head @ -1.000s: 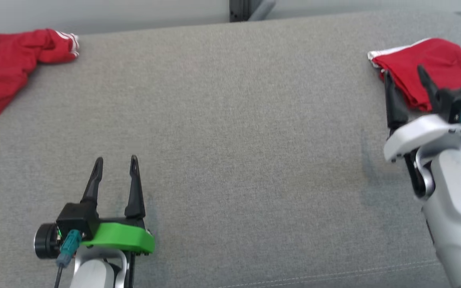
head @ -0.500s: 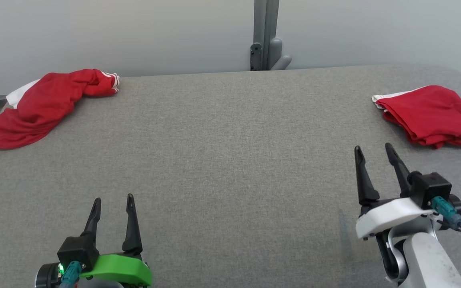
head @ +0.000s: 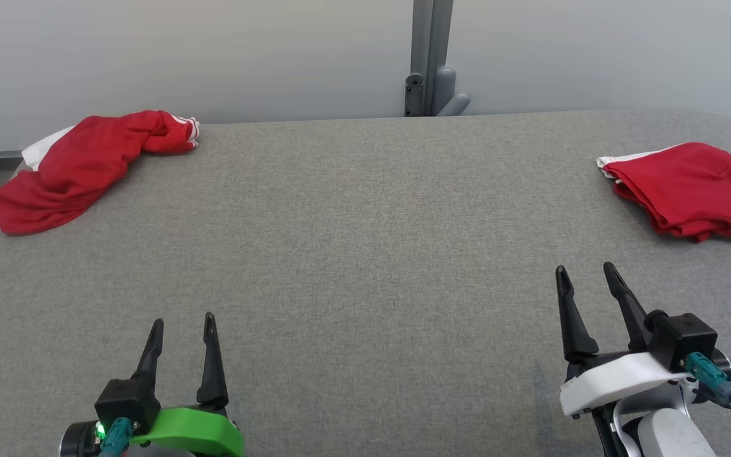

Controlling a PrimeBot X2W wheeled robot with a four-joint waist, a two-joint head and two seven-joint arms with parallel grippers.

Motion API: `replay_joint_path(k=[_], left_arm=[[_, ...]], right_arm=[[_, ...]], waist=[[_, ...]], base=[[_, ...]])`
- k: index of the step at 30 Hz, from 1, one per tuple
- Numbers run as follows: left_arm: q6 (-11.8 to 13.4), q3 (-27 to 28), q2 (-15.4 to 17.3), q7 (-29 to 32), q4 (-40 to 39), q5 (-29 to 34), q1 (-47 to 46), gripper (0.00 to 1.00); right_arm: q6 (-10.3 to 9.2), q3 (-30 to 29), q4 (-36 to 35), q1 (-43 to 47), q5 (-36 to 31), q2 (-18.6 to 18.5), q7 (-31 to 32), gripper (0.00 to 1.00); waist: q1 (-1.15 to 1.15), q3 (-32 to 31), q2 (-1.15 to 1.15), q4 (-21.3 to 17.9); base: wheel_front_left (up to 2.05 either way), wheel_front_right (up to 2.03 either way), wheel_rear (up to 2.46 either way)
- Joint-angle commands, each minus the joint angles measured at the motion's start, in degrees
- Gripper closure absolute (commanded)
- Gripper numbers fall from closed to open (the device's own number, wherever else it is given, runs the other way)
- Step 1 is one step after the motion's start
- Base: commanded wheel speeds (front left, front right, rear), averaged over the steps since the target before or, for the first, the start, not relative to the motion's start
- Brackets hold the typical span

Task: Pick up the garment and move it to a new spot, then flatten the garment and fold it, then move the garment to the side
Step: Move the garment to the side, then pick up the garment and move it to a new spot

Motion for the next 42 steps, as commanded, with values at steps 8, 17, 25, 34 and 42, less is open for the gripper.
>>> replay_joint_path(k=[8,17,25,34,42], left_arm=[[-0.57,0.45,-0.31,-0.19,0.1,0.79,-0.4,0.0],[-0.79,0.38,-0.45,-0.18,0.18,1.01,-0.79,0.0],[-0.88,0.52,-0.56,-0.17,0.12,1.5,-1.56,0.0],[-0.79,1.59,-0.33,-0.11,-0.03,2.08,-0.97,0.0],[0.52,4.52,0.41,-0.11,-2.51,1.56,2.4,0.0]], right_arm=[[-0.08,-0.03,-0.56,1.04,0.32,-0.03,-0.5,0.0],[-0.08,0.41,-1.0,1.19,0.4,-0.02,-0.61,0.0],[-0.08,1.41,-1.4,1.06,0.59,-0.03,-0.89,0.0],[-0.08,1.71,-0.89,1.49,1.17,-0.03,-1.23,0.0],[-0.06,5.13,0.41,-1.49,1.92,-0.05,-1.42,0.0]], waist=[[0.0,0.14,0.0,-0.15],[0.0,0.25,0.0,1.0],[0.0,0.06,0.0,7.18],[0.0,-0.87,0.0,19.22],[0.0,-0.54,0.0,27.88]], base=[[0.0,0.0,0.0],[0.0,0.0,0.0],[0.0,0.0,0.0],[0.0,0.0,0.0],[0.0,0.0,0.0]])
